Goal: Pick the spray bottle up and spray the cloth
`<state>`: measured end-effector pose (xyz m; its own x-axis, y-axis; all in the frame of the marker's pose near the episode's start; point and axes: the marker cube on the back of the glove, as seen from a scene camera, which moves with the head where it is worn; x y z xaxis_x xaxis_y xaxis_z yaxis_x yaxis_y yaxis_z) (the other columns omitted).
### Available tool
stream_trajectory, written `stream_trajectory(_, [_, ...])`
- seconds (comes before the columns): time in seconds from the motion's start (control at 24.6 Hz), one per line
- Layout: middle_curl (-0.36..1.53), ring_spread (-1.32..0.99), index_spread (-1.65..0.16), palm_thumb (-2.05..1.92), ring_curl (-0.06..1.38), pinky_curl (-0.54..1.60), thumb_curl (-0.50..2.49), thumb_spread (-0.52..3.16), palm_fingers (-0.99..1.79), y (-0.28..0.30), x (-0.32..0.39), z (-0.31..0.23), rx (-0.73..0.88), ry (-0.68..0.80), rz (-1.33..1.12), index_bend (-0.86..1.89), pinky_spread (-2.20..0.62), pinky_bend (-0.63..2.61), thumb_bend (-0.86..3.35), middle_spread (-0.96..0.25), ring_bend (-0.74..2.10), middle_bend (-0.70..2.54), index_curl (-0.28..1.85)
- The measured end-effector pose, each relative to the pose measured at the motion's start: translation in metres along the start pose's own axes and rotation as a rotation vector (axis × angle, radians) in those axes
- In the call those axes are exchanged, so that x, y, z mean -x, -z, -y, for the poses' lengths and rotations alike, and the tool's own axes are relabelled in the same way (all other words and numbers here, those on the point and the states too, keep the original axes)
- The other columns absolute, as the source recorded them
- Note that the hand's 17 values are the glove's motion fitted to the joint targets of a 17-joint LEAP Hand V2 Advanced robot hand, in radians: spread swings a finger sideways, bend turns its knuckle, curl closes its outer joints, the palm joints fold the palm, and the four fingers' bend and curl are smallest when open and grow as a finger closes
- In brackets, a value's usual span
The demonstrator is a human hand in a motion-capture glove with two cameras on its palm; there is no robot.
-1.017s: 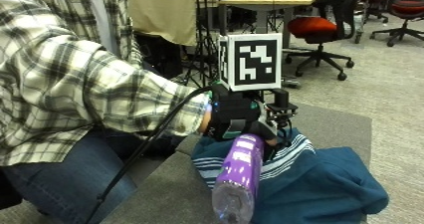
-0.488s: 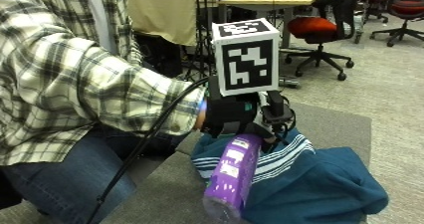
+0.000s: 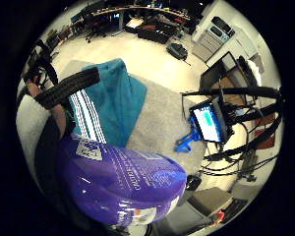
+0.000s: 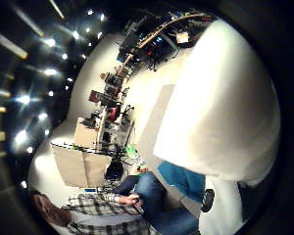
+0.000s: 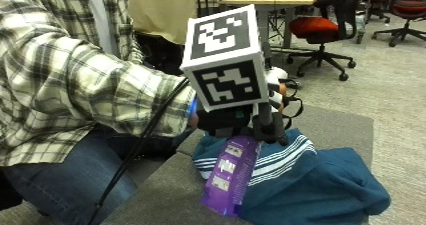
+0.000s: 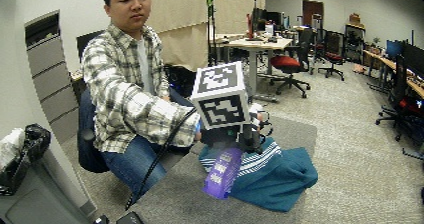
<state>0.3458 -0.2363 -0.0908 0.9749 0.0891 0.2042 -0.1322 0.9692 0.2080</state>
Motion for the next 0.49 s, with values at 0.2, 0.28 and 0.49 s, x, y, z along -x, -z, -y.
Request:
stream_trajectory(0.2, [0.52, -0.22, -0.30, 1.08, 0.47, 0.37, 0.80, 0.17, 1.23, 0.011, -0.007, -0.001, -0.082, -0.062, 0.200, 0.17, -0.14, 0.48, -0.03, -0.18, 0.56, 0.49, 0.53])
stream_trajectory(0.28, [0.52, -0.22, -0.30, 1.08, 0.48, 0.37, 0.80, 0.17, 1.23, 0.014, -0.009, -0.002, -0.121, -0.088, 0.287, 0.17, -0.14, 0.48, -0.03, -0.18, 0.56, 0.49, 0.53])
stream_trajectory(0.49, [0.52, -0.22, -0.30, 1.08, 0.48, 0.37, 0.80, 0.17, 1.23, 0.028, -0.004, -0.005, -0.219, -0.114, 0.491, 0.17, -0.13, 0.48, -0.03, -0.17, 0.56, 0.48, 0.53])
